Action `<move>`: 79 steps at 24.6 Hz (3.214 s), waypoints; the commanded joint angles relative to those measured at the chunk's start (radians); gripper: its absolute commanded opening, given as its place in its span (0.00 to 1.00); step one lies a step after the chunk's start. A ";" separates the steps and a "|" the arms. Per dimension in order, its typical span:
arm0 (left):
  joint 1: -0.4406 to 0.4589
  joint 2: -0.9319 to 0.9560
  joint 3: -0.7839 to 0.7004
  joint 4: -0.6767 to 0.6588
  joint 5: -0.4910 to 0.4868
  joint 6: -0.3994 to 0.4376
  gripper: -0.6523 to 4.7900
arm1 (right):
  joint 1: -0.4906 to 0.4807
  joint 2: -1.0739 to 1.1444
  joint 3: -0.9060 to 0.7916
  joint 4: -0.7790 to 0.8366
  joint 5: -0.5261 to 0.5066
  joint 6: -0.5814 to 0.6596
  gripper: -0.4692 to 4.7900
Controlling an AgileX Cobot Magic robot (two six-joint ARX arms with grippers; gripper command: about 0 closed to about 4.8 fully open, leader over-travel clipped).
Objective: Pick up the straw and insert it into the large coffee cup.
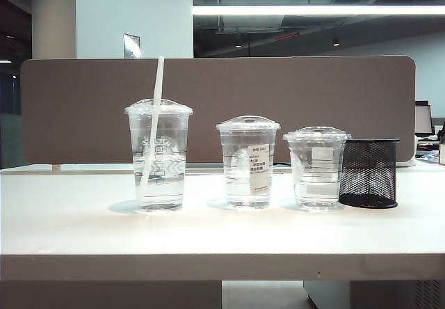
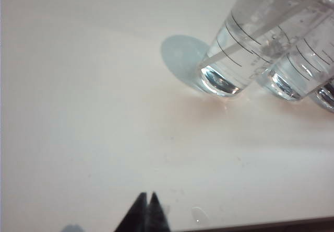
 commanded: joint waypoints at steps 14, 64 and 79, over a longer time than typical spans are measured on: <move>0.000 0.000 0.002 0.010 -0.001 0.003 0.11 | -0.001 -0.002 -0.003 -0.002 0.059 -0.048 0.09; 0.086 -0.296 -0.043 -0.048 -0.119 0.271 0.11 | 0.002 -0.002 -0.001 -0.009 0.272 -0.002 0.09; 0.086 -0.296 -0.043 -0.058 -0.273 0.268 0.11 | 0.002 -0.002 -0.001 -0.009 0.272 -0.002 0.09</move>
